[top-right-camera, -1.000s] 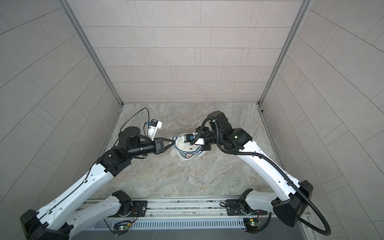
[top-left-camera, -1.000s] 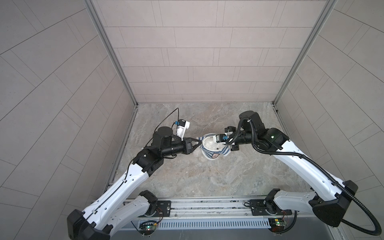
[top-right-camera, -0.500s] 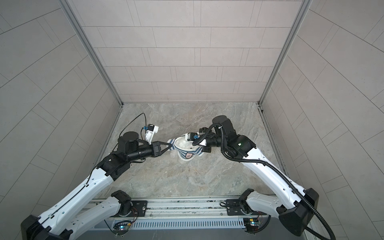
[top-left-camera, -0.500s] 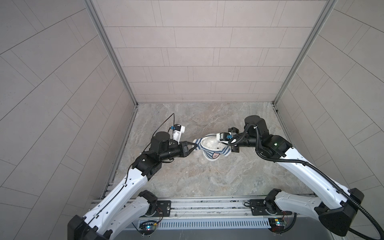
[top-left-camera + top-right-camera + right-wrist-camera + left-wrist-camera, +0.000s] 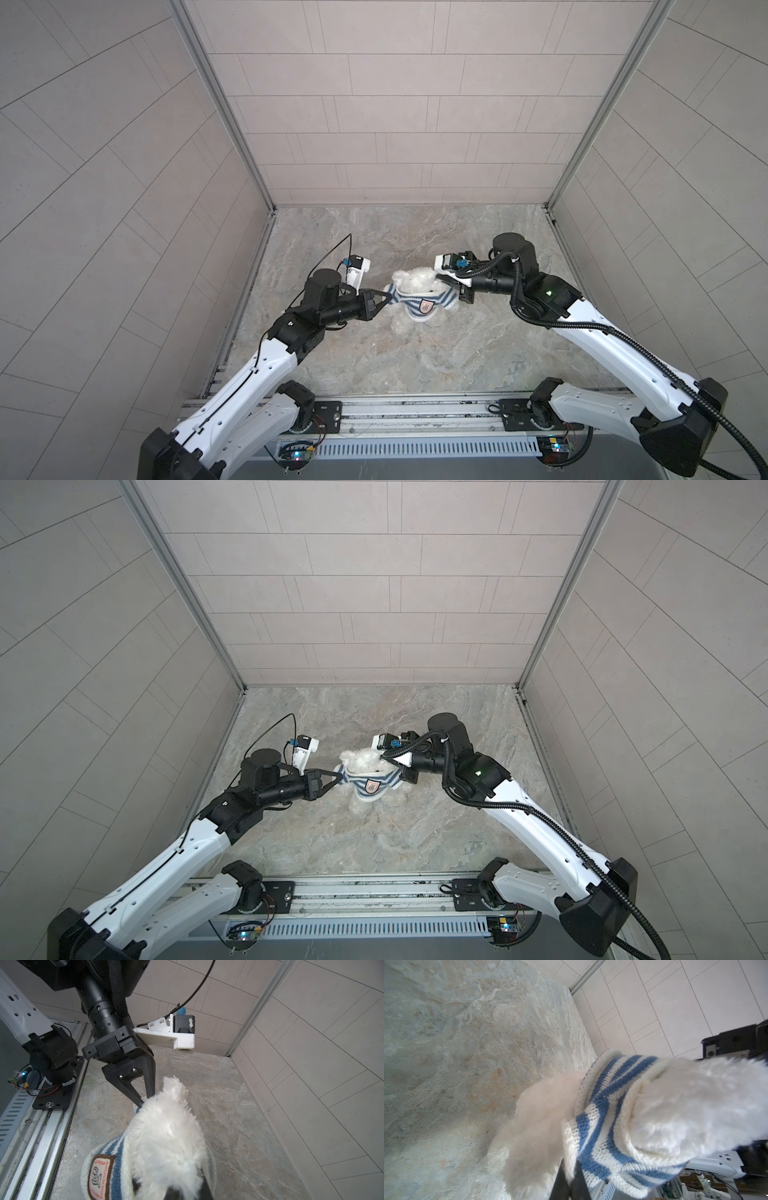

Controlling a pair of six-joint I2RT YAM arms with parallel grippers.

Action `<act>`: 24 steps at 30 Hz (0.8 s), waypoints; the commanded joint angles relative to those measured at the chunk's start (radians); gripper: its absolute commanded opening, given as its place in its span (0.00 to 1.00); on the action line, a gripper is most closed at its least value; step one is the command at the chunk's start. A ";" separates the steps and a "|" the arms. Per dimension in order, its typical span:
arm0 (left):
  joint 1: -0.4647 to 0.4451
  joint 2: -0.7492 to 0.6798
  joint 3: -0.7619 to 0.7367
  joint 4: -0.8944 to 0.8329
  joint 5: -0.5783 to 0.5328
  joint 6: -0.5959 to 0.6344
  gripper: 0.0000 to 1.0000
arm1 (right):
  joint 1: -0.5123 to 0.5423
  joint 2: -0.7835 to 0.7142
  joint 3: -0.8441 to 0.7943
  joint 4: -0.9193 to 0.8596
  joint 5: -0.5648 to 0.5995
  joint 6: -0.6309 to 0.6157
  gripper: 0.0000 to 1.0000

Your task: Dress the teddy bear

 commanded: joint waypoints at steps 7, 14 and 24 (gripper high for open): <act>0.015 -0.031 -0.082 0.055 -0.098 0.063 0.00 | 0.009 -0.038 0.057 0.114 0.101 0.071 0.00; 0.016 -0.167 -0.018 0.035 -0.132 0.064 0.36 | 0.059 -0.065 0.030 0.086 0.223 0.100 0.00; -0.059 -0.336 -0.213 0.353 -0.074 -0.111 0.79 | 0.121 -0.082 -0.006 0.242 0.420 0.522 0.00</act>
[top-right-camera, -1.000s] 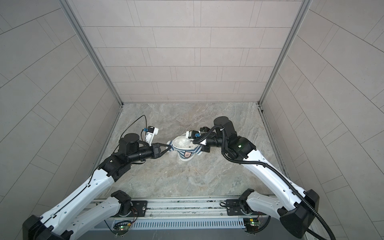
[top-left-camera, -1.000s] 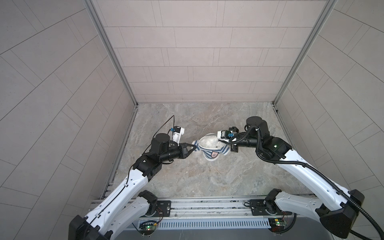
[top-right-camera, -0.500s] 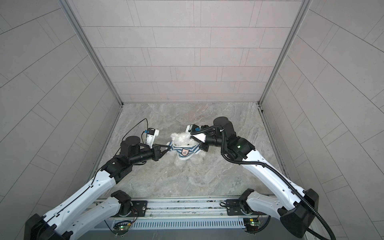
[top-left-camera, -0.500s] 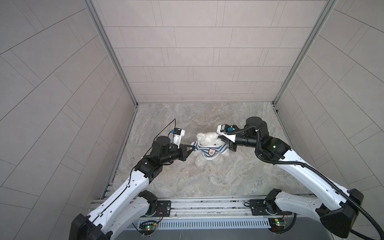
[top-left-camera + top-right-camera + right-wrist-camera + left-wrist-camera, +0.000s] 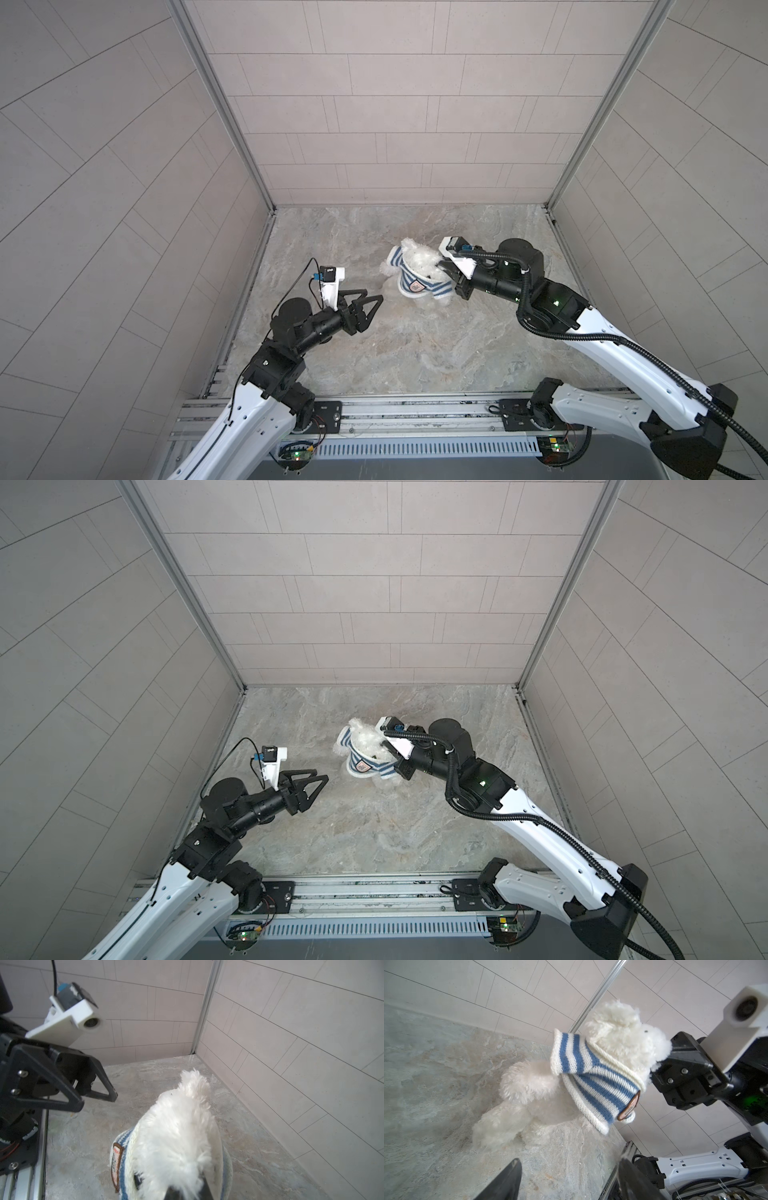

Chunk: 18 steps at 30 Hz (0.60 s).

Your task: Dress the teddy bear

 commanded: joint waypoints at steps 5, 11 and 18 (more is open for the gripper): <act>-0.064 0.111 -0.109 0.543 -0.021 -0.301 0.74 | 0.069 -0.017 -0.027 0.205 0.203 0.342 0.00; -0.081 0.163 -0.119 0.659 -0.051 -0.339 0.68 | 0.100 0.004 -0.036 0.218 0.251 0.440 0.00; -0.087 0.187 -0.091 0.609 -0.111 -0.226 0.60 | 0.113 0.008 -0.035 0.221 0.266 0.493 0.00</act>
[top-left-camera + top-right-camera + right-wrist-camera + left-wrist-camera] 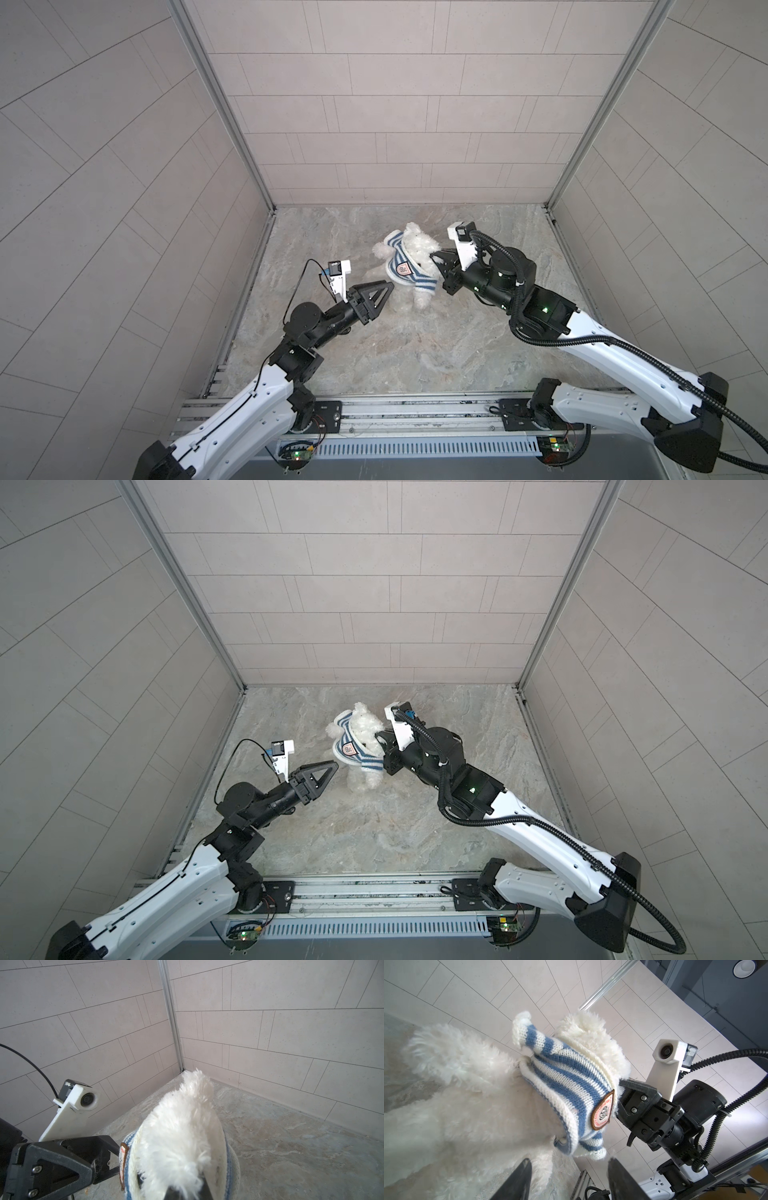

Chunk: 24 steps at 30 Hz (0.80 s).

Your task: Dress the teddy bear

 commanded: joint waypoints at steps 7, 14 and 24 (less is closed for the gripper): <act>-0.014 0.070 0.048 0.106 -0.038 0.067 0.57 | 0.016 -0.001 0.019 0.053 0.043 0.088 0.00; -0.017 0.153 0.095 0.116 -0.046 0.081 0.49 | 0.016 0.012 0.026 0.045 0.048 0.108 0.00; -0.041 0.189 0.103 0.097 -0.068 0.096 0.27 | 0.016 0.036 0.047 0.018 0.080 0.125 0.00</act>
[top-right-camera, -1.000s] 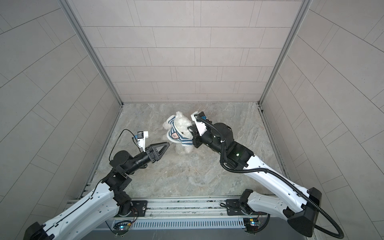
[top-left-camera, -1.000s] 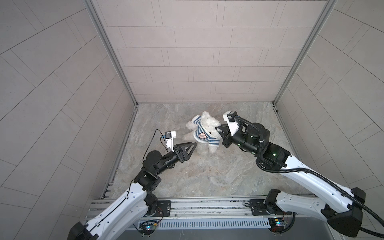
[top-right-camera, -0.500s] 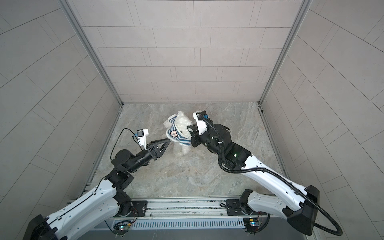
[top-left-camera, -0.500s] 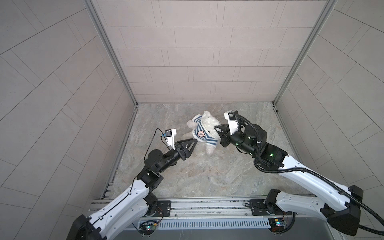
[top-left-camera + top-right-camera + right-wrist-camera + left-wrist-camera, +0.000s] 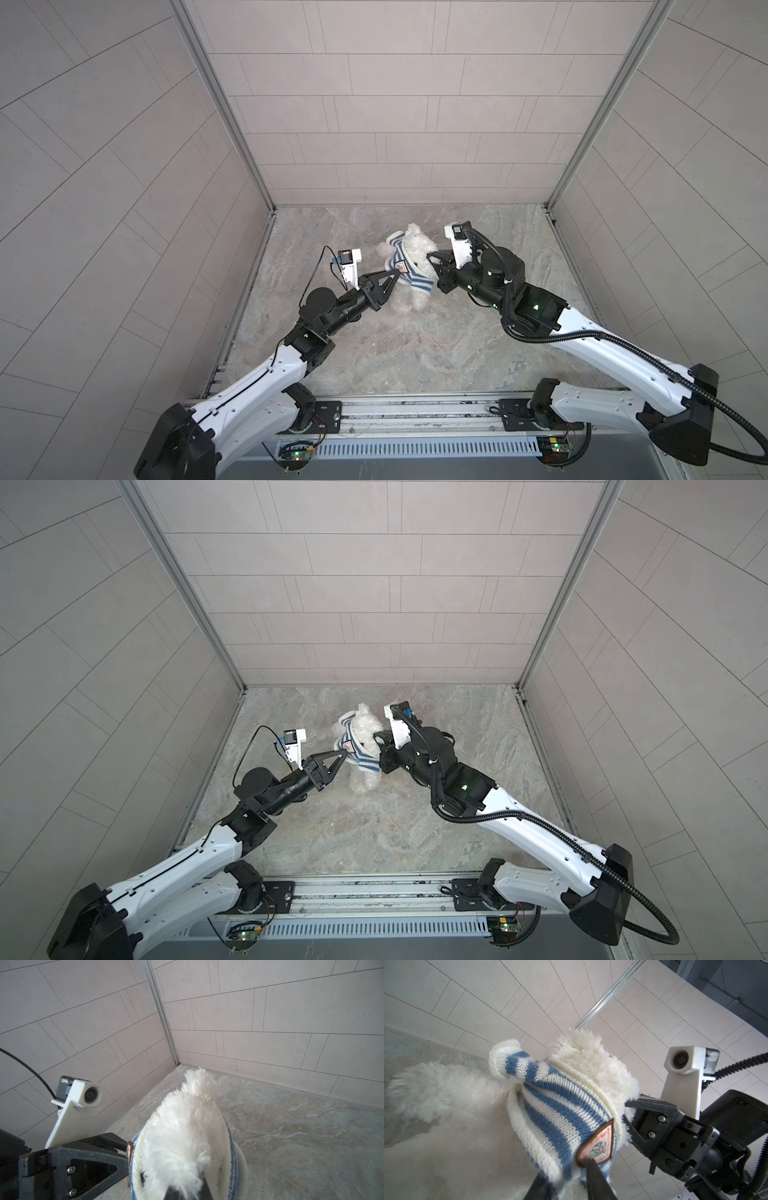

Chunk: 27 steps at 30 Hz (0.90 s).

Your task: Dress the teddy bear

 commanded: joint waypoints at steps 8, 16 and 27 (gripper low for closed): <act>-0.021 -0.018 0.018 -0.019 -0.027 0.052 0.20 | 0.006 0.007 0.055 0.018 0.058 0.057 0.00; -0.021 -0.009 0.020 -0.053 -0.049 0.067 0.00 | 0.007 -0.003 0.053 0.038 0.059 0.078 0.00; -0.026 0.057 -0.083 -0.053 -0.105 0.062 0.00 | 0.031 0.005 0.074 0.096 0.106 0.123 0.00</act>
